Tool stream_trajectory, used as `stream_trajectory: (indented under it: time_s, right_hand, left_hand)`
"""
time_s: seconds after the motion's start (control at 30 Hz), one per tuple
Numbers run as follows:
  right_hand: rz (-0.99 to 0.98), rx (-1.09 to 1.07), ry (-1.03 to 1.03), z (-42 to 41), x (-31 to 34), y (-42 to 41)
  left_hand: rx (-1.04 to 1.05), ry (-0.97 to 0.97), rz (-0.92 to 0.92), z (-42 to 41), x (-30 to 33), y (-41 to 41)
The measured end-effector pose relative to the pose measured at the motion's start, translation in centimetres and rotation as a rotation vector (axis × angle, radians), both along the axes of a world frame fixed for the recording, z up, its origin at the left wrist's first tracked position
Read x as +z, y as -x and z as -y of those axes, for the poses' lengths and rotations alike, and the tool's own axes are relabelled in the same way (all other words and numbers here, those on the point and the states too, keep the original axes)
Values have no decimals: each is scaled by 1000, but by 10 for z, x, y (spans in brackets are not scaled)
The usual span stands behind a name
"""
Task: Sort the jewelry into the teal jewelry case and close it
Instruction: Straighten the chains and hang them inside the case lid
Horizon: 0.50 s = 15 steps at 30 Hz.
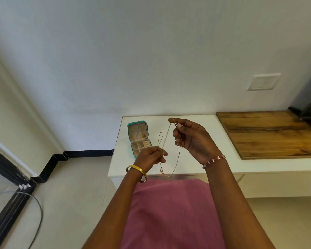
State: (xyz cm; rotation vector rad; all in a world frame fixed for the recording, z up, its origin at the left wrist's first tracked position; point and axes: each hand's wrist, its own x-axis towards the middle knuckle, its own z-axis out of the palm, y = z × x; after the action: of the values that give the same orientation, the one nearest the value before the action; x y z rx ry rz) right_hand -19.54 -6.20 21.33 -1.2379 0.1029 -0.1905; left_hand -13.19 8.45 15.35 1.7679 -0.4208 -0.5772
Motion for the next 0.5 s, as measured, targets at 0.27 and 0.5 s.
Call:
stream_trajectory:
  time_s: [0.27, 0.5]
  right_hand:
    - [29, -67, -78, -2, 2, 1]
    - [50, -79, -244, -3, 2, -1]
  left_hand:
    - [198, 177, 81, 7, -2, 7]
    - [144, 134, 136, 8, -5, 12]
